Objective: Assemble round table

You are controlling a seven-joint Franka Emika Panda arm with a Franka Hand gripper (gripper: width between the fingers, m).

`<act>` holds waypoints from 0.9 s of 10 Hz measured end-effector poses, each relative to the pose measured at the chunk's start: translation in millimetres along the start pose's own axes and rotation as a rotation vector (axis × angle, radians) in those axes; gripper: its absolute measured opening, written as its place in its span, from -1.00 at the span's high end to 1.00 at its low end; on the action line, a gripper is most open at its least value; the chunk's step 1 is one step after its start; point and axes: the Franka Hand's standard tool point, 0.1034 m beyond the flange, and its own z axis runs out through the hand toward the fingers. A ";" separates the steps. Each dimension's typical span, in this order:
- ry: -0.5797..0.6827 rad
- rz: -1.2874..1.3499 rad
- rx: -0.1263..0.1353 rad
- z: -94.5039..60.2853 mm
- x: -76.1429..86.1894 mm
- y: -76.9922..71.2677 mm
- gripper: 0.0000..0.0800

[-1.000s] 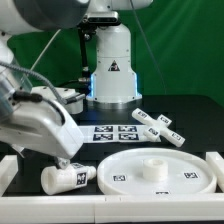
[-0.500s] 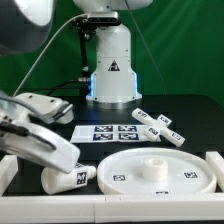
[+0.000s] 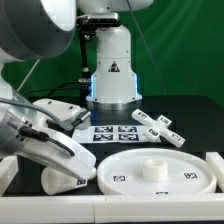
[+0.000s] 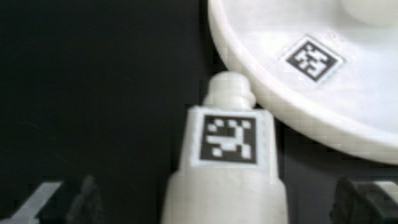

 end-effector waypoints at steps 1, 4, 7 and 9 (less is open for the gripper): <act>0.008 -0.003 -0.001 1.2 1.6 -2.7 -0.62; 0.051 0.000 0.007 8.6 16.7 -2.4 -0.62; 0.036 0.016 0.012 12.6 20.1 8.4 -0.62; 0.039 0.015 0.012 12.5 20.3 7.6 -0.30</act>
Offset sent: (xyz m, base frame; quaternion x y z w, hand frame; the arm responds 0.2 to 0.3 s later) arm -0.0026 0.0014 -0.0230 0.0242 0.0208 0.0047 0.9995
